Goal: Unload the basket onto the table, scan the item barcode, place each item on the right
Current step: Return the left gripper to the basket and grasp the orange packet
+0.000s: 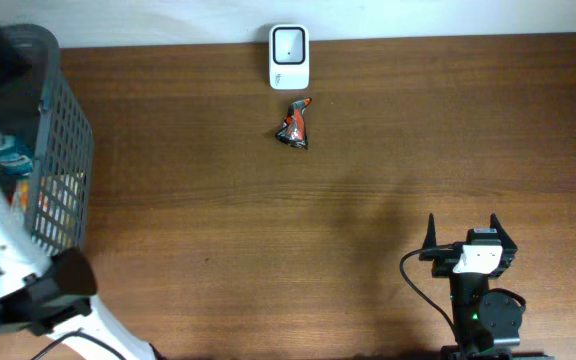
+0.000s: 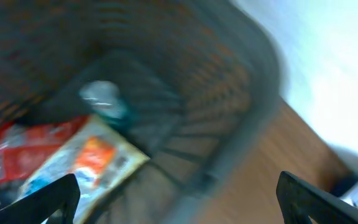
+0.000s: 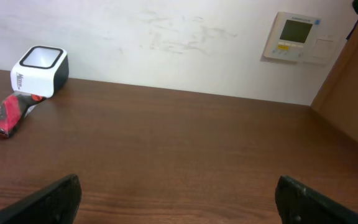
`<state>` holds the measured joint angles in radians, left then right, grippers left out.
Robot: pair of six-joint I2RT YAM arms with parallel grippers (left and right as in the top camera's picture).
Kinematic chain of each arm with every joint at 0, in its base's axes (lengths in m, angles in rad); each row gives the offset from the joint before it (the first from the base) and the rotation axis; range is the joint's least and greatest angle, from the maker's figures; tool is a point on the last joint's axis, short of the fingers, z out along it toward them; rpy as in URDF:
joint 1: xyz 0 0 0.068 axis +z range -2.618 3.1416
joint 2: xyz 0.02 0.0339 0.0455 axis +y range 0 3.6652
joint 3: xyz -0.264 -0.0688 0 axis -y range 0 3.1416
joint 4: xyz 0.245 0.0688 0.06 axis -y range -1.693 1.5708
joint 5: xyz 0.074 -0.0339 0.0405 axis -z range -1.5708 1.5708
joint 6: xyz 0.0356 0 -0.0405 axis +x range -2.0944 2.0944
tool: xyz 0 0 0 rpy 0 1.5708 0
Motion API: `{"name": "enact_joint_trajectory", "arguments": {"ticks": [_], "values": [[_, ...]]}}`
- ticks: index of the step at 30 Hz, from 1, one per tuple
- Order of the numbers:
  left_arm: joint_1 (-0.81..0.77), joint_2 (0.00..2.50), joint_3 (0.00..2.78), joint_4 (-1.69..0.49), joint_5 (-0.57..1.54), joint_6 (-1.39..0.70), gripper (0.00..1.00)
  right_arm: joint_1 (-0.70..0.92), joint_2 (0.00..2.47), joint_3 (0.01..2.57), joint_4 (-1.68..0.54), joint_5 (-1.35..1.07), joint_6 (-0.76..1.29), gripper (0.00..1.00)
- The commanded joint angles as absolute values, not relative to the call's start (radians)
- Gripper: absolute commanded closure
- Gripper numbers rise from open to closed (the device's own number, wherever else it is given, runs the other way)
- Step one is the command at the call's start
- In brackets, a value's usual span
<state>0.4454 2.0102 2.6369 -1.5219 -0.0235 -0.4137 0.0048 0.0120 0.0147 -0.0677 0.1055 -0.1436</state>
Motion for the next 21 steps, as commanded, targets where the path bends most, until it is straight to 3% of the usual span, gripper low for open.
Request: {"name": "enact_joint_trajectory", "arguments": {"ticks": [1,8,15,19,20,21], "values": [[0.546,2.041,2.645,-1.557,-0.023,-0.471,0.01,0.013,0.006,0.006,-0.07,0.117,-0.15,0.02],[0.639,2.135,2.577,-1.668,-0.027,-0.364,0.0,0.013,0.006,0.006,-0.07,0.117,-0.15,0.01],[0.638,2.205,2.421,-1.643,-0.023,-0.198,0.16,0.013,0.006,0.006,-0.07,0.117,-0.15,0.01],[0.638,2.209,2.255,-1.586,-0.022,-0.161,0.3,0.013,0.006,0.006,-0.07,0.117,-0.15,0.02],[0.638,2.209,2.225,-1.569,-0.019,-0.158,0.38,0.013,0.006,0.006,-0.07,0.117,-0.15,0.02],[0.637,2.209,2.18,-1.539,-0.018,-0.154,0.53,0.013,0.006,0.006,-0.07,0.117,-0.15,0.01]]}}
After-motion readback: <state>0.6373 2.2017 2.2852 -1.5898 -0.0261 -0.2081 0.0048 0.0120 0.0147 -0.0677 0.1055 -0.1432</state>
